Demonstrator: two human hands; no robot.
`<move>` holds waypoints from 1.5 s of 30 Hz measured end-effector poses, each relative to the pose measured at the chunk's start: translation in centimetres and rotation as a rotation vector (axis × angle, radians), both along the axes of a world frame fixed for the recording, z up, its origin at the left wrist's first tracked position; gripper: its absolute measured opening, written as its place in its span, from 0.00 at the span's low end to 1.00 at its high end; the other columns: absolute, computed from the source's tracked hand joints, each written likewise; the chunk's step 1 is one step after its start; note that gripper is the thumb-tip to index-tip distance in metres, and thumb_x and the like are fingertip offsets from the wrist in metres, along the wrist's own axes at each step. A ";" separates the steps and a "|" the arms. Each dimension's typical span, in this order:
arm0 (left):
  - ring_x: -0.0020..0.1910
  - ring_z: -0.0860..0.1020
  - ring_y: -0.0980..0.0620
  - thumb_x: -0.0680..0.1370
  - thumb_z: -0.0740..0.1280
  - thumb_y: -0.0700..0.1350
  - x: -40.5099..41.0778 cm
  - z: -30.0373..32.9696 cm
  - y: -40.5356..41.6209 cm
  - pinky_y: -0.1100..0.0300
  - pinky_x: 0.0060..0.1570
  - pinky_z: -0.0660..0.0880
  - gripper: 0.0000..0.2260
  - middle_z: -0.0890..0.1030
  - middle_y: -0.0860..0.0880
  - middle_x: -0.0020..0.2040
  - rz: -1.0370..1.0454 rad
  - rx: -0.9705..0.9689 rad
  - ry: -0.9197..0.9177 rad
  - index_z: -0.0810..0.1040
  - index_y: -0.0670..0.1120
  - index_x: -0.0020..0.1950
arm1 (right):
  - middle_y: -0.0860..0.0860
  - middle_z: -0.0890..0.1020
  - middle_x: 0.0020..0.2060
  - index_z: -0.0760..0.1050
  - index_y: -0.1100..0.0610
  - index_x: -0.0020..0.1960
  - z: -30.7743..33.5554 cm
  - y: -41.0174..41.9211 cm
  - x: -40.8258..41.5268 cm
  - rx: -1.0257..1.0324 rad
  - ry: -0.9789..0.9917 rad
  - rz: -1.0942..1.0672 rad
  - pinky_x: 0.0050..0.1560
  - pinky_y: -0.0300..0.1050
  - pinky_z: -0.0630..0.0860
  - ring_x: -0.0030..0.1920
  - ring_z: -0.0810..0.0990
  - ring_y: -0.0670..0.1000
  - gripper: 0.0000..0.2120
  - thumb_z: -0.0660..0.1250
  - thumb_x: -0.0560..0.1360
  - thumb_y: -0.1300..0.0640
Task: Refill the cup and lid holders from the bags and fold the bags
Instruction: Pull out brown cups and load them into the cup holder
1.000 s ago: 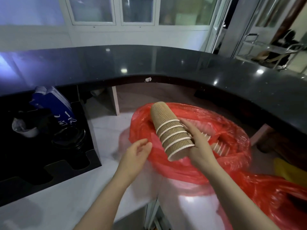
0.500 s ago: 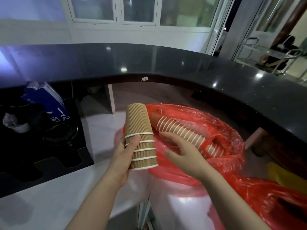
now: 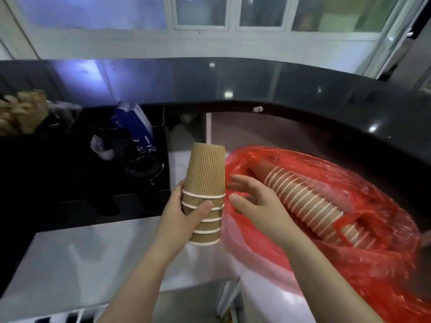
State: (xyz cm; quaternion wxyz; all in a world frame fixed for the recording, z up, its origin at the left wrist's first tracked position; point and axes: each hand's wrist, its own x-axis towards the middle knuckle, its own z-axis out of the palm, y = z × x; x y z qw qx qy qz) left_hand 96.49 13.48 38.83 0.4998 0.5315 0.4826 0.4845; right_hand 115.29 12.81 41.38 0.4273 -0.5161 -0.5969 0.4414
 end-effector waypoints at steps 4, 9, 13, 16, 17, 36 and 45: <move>0.50 0.80 0.62 0.60 0.72 0.58 -5.1 1.1 -2.7 0.69 0.43 0.76 0.31 0.80 0.62 0.53 0.113 0.078 0.062 0.68 0.63 0.62 | 0.46 0.82 0.56 0.72 0.47 0.64 1.2 0.1 -6.5 -0.020 0.125 0.175 0.51 0.51 0.81 0.52 0.83 0.49 0.20 0.70 0.75 0.59; 0.52 0.77 0.68 0.60 0.73 0.63 -12.3 4.2 -7.5 0.76 0.42 0.72 0.33 0.76 0.71 0.54 0.217 0.194 0.146 0.61 0.72 0.61 | 0.38 0.81 0.52 0.70 0.37 0.60 4.1 -2.2 -14.4 0.101 0.100 0.349 0.49 0.44 0.81 0.51 0.83 0.46 0.23 0.71 0.73 0.59; 0.55 0.77 0.66 0.63 0.74 0.62 -18.8 6.9 -12.4 0.74 0.47 0.72 0.35 0.76 0.68 0.57 0.279 0.312 0.194 0.59 0.72 0.63 | 0.41 0.82 0.52 0.70 0.38 0.62 6.8 -5.8 -21.6 0.201 0.138 0.420 0.49 0.48 0.82 0.51 0.83 0.48 0.26 0.73 0.68 0.55; 0.56 0.76 0.68 0.65 0.72 0.62 -24.6 8.4 -17.1 0.77 0.47 0.71 0.32 0.75 0.71 0.57 0.312 0.381 0.240 0.57 0.76 0.62 | 0.45 0.81 0.55 0.70 0.42 0.65 8.0 -9.8 -27.7 0.233 0.185 0.483 0.51 0.52 0.81 0.53 0.82 0.51 0.29 0.73 0.65 0.48; 0.56 0.75 0.68 0.65 0.72 0.63 -26.7 8.8 -18.8 0.77 0.48 0.71 0.32 0.74 0.71 0.58 0.314 0.384 0.254 0.56 0.79 0.61 | 0.46 0.81 0.56 0.70 0.43 0.66 8.1 -11.2 -29.7 0.243 0.204 0.500 0.51 0.52 0.80 0.54 0.82 0.52 0.30 0.72 0.66 0.48; 0.60 0.72 0.68 0.67 0.71 0.60 -55.1 8.8 -30.2 0.78 0.51 0.67 0.38 0.72 0.70 0.61 0.514 0.383 0.514 0.53 0.73 0.70 | 0.50 0.80 0.58 0.70 0.50 0.66 7.1 -20.0 -58.9 0.229 0.347 0.649 0.55 0.55 0.79 0.59 0.80 0.52 0.30 0.73 0.67 0.63; 0.59 0.75 0.64 0.67 0.78 0.53 -68.2 10.9 -25.8 0.67 0.52 0.75 0.39 0.74 0.66 0.62 0.623 0.422 0.608 0.60 0.64 0.72 | 0.47 0.79 0.60 0.67 0.47 0.69 8.1 -14.5 -72.8 0.334 0.372 0.757 0.58 0.54 0.78 0.62 0.78 0.51 0.34 0.75 0.68 0.62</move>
